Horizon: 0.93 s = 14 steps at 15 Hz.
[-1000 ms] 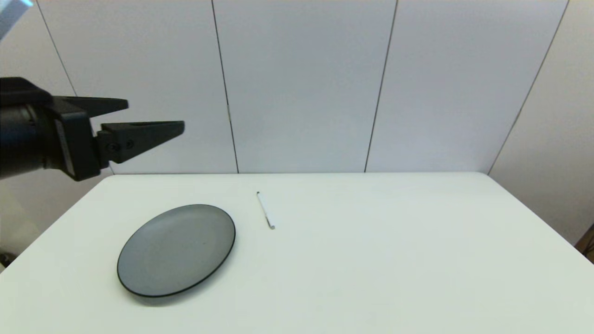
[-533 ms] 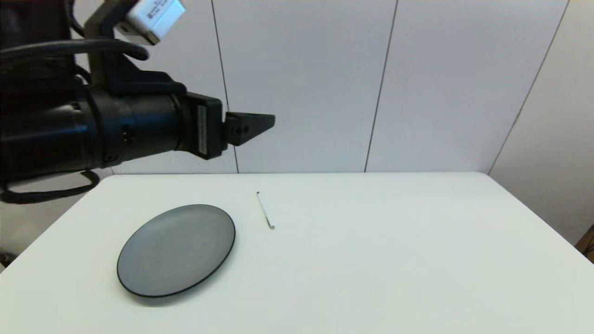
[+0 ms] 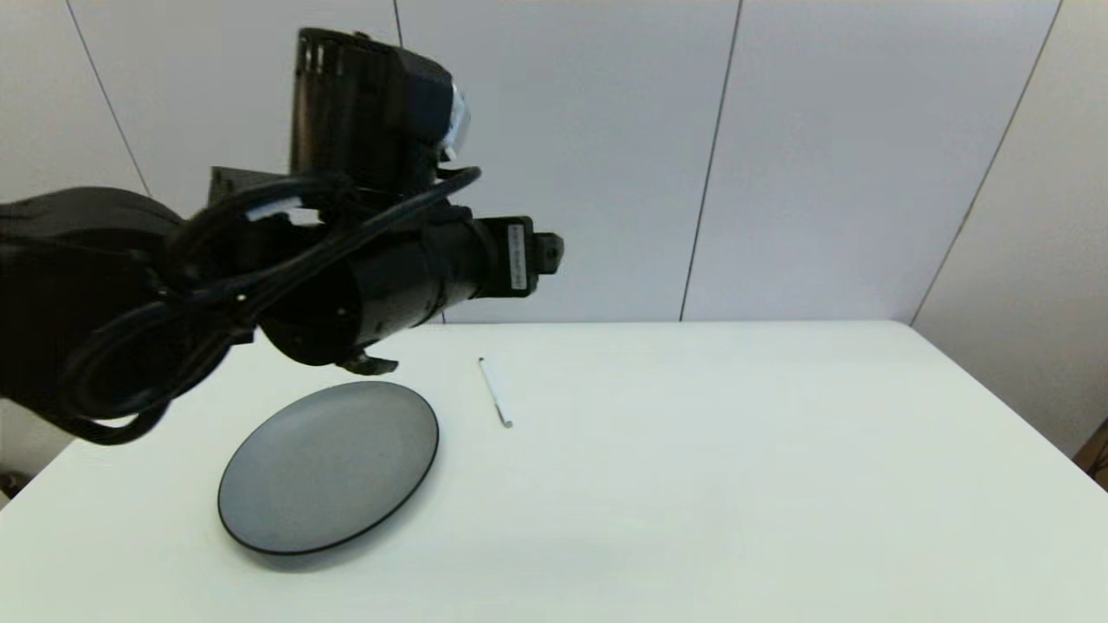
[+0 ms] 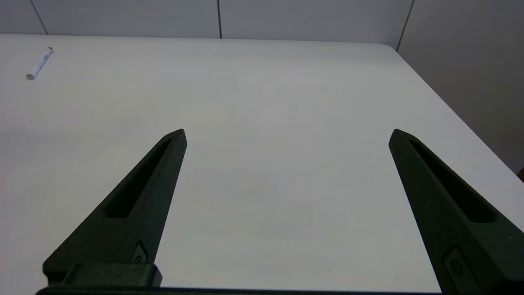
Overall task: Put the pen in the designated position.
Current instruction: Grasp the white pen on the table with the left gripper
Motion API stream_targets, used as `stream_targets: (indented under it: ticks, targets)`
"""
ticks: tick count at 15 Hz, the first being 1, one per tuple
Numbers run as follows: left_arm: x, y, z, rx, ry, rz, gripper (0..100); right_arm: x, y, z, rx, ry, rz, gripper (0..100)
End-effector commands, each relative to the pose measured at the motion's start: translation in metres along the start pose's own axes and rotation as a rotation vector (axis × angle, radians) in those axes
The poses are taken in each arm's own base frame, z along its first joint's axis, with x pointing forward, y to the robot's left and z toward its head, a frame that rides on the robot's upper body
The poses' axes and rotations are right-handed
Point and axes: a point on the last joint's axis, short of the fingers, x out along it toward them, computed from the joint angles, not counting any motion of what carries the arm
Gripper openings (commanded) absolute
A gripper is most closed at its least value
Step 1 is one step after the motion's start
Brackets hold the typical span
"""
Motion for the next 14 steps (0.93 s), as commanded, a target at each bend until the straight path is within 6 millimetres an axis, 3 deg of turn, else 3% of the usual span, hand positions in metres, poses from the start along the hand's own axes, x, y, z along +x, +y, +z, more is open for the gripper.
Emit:
stream_targets:
  ticks: [1,4,9,14]
  targets:
    - [0.037,-0.008,-0.029,-0.067,0.041,0.169,100,0.000,0.000,0.000,0.000,0.000,0.000,100]
    - [0.060,-0.014,-0.043,-0.102,0.075,0.225,100,0.000,0.000,0.000,0.000,-0.001,0.000,100]
    - [0.084,-0.018,-0.058,0.018,0.260,0.316,100,0.000,0.000,0.000,0.000,0.000,0.000,100]
    - [0.111,0.010,-0.068,0.084,0.318,0.514,100,0.000,0.000,0.000,0.000,0.000,0.000,100]
